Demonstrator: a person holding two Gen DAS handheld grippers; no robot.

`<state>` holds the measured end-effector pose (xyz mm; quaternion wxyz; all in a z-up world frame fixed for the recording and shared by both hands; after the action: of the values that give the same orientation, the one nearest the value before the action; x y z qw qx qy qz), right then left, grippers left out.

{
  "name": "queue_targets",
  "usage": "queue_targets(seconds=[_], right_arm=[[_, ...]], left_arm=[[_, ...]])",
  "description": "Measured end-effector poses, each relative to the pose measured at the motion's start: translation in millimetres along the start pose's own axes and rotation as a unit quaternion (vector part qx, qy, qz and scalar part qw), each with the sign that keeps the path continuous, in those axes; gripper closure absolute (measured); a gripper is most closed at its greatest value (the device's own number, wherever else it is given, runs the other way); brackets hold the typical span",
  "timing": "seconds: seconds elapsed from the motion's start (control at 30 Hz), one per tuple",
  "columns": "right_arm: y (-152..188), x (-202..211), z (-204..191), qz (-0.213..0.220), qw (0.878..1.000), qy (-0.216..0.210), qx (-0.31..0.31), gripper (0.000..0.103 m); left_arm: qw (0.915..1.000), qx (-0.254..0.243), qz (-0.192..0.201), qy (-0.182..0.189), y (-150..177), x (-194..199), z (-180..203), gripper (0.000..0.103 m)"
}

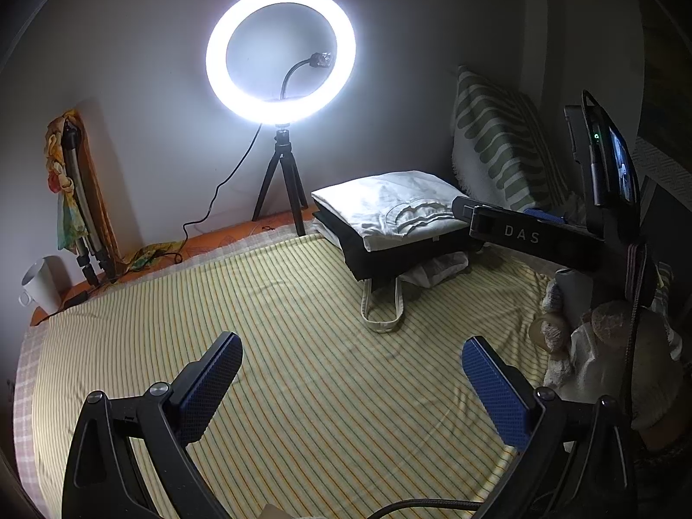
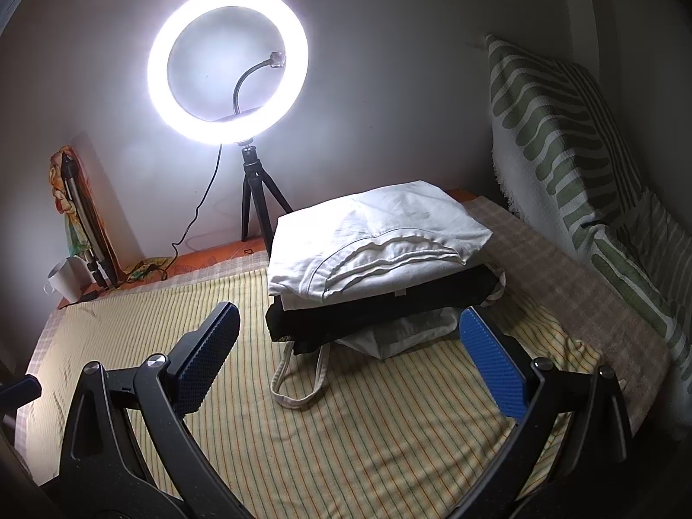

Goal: Fold small clothes

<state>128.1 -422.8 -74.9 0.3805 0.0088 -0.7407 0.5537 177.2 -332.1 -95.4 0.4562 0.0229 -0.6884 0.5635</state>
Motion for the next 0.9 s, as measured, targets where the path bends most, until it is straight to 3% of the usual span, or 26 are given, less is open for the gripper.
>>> queue_targets(seconds=[0.9], right_arm=[[0.3,2.5,-1.4,0.0,1.0,-0.007,-0.007,0.0]], left_arm=[[1.0,-0.008,0.004,-0.003,0.4,4.4,6.5,0.0]])
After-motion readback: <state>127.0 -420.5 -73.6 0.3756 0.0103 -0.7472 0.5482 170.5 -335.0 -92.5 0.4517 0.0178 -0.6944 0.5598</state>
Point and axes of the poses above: each gripper's, at about its wrist camera, not at the fingertips, and x roughly against the way its jaws point, z to its right, y to its underside, the point moved 6 cm from there along -x, roughly the way its jaws point, and after that the axes turned 4 degrees about -z, right-handed, at the moved point
